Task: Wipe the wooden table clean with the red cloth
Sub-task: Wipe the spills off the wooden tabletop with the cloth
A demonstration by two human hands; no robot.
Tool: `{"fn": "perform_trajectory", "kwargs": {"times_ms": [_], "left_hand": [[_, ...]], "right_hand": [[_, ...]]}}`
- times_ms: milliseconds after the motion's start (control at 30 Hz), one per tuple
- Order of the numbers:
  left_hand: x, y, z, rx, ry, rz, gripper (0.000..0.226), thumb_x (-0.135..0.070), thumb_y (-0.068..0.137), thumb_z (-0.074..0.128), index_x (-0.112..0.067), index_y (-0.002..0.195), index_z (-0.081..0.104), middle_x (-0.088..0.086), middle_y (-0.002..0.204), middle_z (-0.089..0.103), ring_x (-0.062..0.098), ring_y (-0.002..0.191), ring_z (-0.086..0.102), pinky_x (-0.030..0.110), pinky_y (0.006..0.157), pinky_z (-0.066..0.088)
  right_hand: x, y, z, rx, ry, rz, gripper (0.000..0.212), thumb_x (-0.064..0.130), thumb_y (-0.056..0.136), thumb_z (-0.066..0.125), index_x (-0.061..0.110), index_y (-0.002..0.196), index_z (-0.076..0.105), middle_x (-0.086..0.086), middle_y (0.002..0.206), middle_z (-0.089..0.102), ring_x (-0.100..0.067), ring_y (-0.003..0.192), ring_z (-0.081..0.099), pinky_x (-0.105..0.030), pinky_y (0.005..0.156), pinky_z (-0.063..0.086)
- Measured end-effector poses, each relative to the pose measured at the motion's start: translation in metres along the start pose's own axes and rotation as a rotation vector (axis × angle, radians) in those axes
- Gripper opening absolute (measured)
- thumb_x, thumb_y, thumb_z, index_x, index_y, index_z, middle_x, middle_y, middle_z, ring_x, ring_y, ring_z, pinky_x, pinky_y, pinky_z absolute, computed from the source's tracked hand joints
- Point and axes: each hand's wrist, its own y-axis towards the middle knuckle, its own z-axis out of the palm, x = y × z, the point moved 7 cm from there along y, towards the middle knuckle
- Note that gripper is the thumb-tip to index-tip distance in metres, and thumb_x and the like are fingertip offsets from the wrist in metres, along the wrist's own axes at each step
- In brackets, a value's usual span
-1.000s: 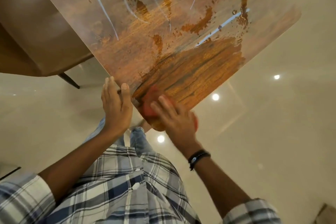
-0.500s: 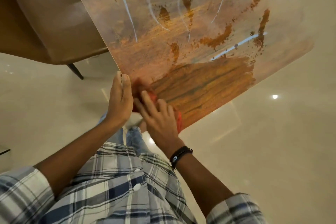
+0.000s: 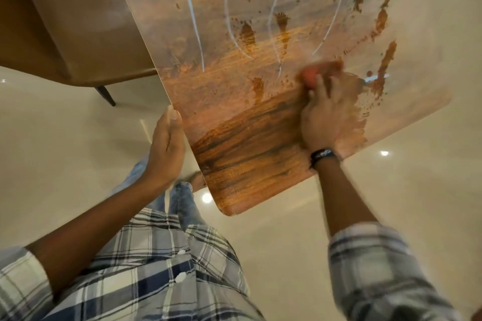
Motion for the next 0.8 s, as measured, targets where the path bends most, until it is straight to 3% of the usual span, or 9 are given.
{"fn": "perform_trajectory", "kwargs": {"times_ms": [100,200,267,367,433,533,600,667,800], "left_hand": [[-0.001,0.003,-0.001,-0.034,-0.043,0.001,0.038,-0.019,0.11,0.018,-0.014,0.135,0.047,-0.001,0.127,0.058,-0.007,0.114,0.054,0.009,0.098,0.04],[-0.008,0.006,-0.007,-0.12,-0.072,-0.029,0.036,-0.022,0.111,0.018,-0.038,0.117,0.05,-0.035,0.112,0.061,-0.022,0.109,0.052,0.001,0.092,0.037],[-0.017,0.007,-0.007,-0.125,-0.079,-0.029,0.038,-0.017,0.111,0.017,-0.042,0.1,0.043,-0.055,0.09,0.054,-0.035,0.091,0.047,-0.008,0.079,0.034],[-0.016,0.004,-0.006,-0.091,-0.101,-0.086,0.037,-0.015,0.111,0.019,-0.042,0.094,0.039,-0.06,0.08,0.048,-0.038,0.084,0.045,-0.01,0.075,0.032],[-0.01,0.002,-0.005,-0.077,-0.097,-0.101,0.038,-0.014,0.111,0.019,-0.041,0.095,0.04,-0.057,0.081,0.052,-0.037,0.084,0.046,-0.01,0.074,0.033],[-0.005,0.0,-0.004,-0.067,-0.08,-0.106,0.038,-0.016,0.111,0.019,-0.04,0.094,0.042,-0.03,0.087,0.057,-0.035,0.082,0.048,-0.008,0.074,0.034],[-0.003,0.002,-0.004,-0.063,-0.073,-0.111,0.037,-0.018,0.111,0.019,-0.041,0.095,0.044,-0.026,0.095,0.048,-0.035,0.085,0.047,-0.008,0.076,0.034],[-0.003,0.005,-0.004,-0.074,-0.061,-0.109,0.036,-0.02,0.111,0.019,-0.041,0.097,0.044,-0.026,0.097,0.048,-0.034,0.087,0.048,-0.007,0.077,0.034],[-0.007,0.002,-0.007,-0.139,-0.067,-0.085,0.037,-0.016,0.111,0.02,-0.041,0.091,0.038,-0.026,0.085,0.049,-0.035,0.078,0.046,-0.009,0.071,0.034]], "right_hand": [[0.105,-0.099,0.02,0.044,0.05,-0.433,0.055,0.014,0.094,0.048,0.024,0.147,0.045,-0.007,0.157,0.039,-0.036,0.111,0.053,-0.045,0.084,0.047],[0.15,-0.167,0.028,0.167,0.033,-0.778,0.055,0.013,0.092,0.044,0.024,0.145,0.048,-0.004,0.154,0.043,-0.033,0.105,0.053,-0.041,0.074,0.049],[0.128,-0.126,0.021,0.126,0.051,-0.723,0.06,0.009,0.089,0.046,0.027,0.145,0.048,-0.002,0.154,0.043,-0.033,0.104,0.054,-0.042,0.075,0.049],[0.046,-0.024,0.012,0.054,-0.052,-0.396,0.059,0.009,0.093,0.045,0.031,0.147,0.044,0.001,0.157,0.037,-0.034,0.11,0.051,-0.045,0.089,0.045],[-0.014,0.034,-0.002,0.034,-0.024,-0.154,0.05,0.015,0.099,0.039,0.028,0.147,0.044,-0.002,0.158,0.034,-0.038,0.123,0.044,-0.048,0.1,0.04],[-0.042,0.064,-0.01,0.009,0.061,0.164,0.045,0.024,0.104,0.035,0.024,0.148,0.042,-0.006,0.16,0.028,-0.042,0.136,0.034,-0.049,0.109,0.036],[0.006,0.046,-0.005,0.002,0.0,0.081,0.046,0.024,0.103,0.035,0.026,0.149,0.041,-0.005,0.16,0.029,-0.04,0.131,0.038,-0.047,0.104,0.038],[0.079,0.005,0.008,0.014,0.011,-0.181,0.049,0.02,0.099,0.041,0.027,0.148,0.044,-0.005,0.158,0.035,-0.038,0.118,0.047,-0.045,0.093,0.043],[0.172,-0.096,0.023,0.072,0.112,-0.53,0.048,0.017,0.092,0.049,0.025,0.14,0.055,-0.005,0.15,0.048,-0.032,0.099,0.057,-0.041,0.077,0.049]]}}
